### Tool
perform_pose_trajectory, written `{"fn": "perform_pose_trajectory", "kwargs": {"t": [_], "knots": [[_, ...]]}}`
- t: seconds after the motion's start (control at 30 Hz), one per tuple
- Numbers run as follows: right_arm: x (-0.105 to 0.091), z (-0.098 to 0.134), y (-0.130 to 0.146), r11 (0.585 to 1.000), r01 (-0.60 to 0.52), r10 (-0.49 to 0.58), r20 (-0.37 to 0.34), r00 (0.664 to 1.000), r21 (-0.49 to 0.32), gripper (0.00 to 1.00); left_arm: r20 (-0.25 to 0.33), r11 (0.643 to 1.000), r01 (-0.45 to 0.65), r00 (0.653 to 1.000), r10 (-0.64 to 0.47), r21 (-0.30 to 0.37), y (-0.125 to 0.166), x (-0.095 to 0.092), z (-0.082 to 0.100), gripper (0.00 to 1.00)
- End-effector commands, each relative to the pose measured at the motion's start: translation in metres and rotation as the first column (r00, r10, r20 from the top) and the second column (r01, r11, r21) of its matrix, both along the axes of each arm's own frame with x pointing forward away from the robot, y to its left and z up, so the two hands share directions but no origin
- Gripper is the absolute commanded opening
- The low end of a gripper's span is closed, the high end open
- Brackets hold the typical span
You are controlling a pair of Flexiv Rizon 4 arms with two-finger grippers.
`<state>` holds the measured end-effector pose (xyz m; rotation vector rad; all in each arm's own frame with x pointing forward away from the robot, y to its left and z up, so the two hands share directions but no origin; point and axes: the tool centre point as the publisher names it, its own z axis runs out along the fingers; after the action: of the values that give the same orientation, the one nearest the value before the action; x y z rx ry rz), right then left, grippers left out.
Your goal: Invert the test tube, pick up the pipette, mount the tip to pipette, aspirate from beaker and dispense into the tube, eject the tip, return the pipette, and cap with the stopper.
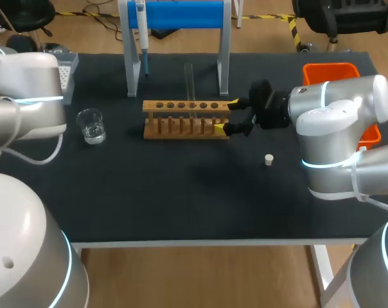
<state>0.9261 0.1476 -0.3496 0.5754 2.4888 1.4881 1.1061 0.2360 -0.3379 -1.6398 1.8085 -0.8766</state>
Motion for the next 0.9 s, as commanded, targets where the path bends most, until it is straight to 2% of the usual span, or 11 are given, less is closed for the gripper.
{"fn": "perform_pose_trajectory", "kwargs": {"t": [0.03, 0.9], "knots": [[0.0, 0.0, -0.001, 1.0, -0.002, 0.002, -0.001, 1.0, -0.001, 1.0, -0.018, 1.0, 0.004, 1.0, -0.003, 0.001, 0.0, 0.006, -0.001, 0.42], [0.0, 0.0, -0.001, 1.0, -0.002, 0.002, -0.001, 1.0, -0.001, 1.0, -0.042, 1.0, 0.014, 0.999, -0.014, 0.002, 0.001, 0.026, -0.012, 0.41]]}}
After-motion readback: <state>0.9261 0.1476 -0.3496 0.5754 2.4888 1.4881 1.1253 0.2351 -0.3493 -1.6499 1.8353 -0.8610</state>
